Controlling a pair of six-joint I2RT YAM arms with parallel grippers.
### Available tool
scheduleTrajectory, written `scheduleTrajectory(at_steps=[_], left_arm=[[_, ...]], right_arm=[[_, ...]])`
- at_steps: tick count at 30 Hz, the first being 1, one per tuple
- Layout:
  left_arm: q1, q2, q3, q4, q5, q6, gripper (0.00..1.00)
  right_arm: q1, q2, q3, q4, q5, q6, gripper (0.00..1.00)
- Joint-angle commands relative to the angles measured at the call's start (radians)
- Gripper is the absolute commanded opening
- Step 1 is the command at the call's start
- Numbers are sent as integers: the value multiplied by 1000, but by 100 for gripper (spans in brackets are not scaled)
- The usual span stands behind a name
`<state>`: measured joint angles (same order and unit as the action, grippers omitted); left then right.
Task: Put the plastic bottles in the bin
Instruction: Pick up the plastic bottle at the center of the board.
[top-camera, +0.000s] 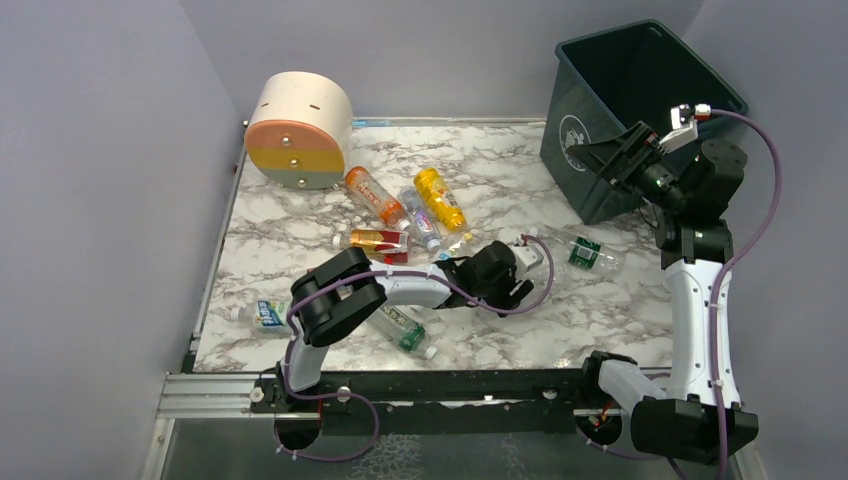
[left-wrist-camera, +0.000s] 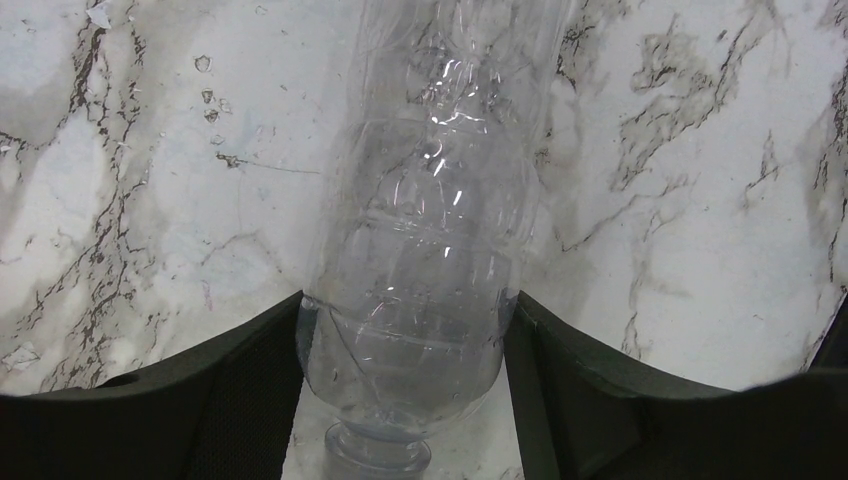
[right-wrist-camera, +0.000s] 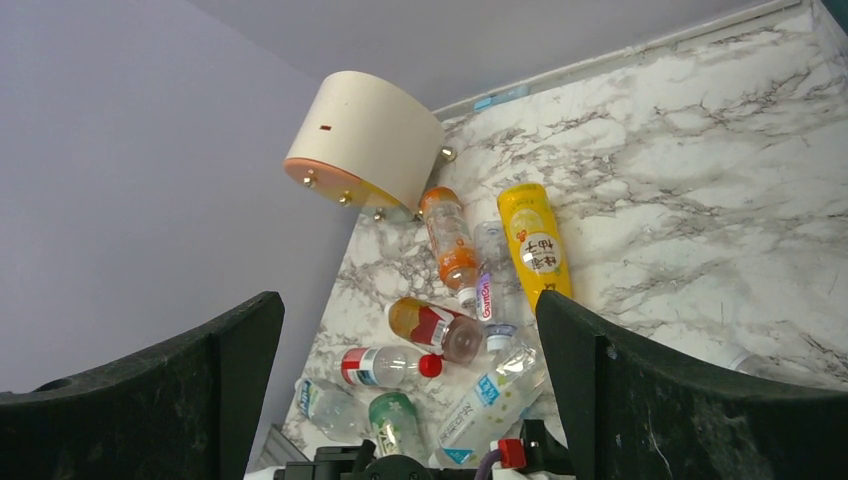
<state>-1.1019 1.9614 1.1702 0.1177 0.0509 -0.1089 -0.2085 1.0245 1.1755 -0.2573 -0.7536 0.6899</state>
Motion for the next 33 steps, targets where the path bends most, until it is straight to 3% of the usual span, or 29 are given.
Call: scheduleTrajectory(at_steps=[1,25,33], left_arm=[[-9,-46,7,-11,-21,-9,69],[-5,-452,-182,-72,-157,-49,70],[-3,-612,-237,-104,-215,-61,70]], right_arm=[[4,-7,-8,34,-33,11,100],[17,31,-31,70,-82,40,100],[184,96,-43,97,8,42,100]])
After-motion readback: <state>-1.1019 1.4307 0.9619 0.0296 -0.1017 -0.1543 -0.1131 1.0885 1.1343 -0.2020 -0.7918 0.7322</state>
